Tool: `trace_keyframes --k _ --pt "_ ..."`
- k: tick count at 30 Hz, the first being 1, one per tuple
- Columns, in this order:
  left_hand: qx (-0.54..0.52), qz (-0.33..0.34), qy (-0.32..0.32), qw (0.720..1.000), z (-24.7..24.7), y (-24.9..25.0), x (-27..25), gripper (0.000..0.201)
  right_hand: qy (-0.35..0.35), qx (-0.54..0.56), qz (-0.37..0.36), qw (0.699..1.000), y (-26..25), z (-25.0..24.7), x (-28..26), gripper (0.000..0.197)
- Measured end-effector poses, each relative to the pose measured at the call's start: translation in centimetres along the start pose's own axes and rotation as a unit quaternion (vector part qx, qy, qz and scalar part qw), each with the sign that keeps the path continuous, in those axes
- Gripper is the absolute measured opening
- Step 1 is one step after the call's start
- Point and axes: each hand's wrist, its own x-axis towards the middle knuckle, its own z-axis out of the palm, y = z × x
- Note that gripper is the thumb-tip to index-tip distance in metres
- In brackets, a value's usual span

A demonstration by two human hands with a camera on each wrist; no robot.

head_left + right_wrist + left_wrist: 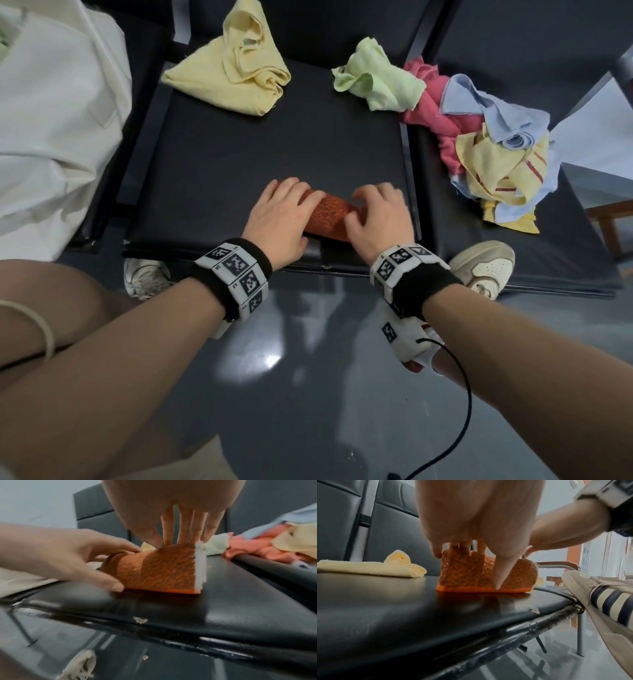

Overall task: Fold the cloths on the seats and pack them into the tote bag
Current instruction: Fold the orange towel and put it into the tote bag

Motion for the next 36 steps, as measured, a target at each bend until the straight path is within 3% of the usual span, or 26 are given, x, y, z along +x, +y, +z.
trace_keyframes --k 5,11,17,29,36 --pt "0.003 -0.01 0.01 1.0 0.3 0.1 0.6 0.071 -0.099 -0.06 -0.063 0.991 -0.6 1.2 -1.1 0.068" --pt "0.03 -0.023 0.018 0.999 1.3 0.5 0.8 0.068 -0.111 -0.073 -0.039 0.99 -0.3 2.5 0.2 0.069" --pt "0.034 -0.038 0.018 0.999 1.6 0.7 1.5 0.072 -0.119 -0.114 -0.05 0.985 0.4 4.2 0.8 0.085" --pt "0.045 -0.088 -0.008 0.995 1.3 1.0 3.0 0.074 -0.16 -0.126 -0.055 0.978 0.8 4.7 3.4 0.081" --pt "0.051 -0.1 -0.044 0.993 0.2 1.9 0.6 0.074 -0.183 -0.147 -0.087 0.968 0.8 3.2 2.2 0.076"
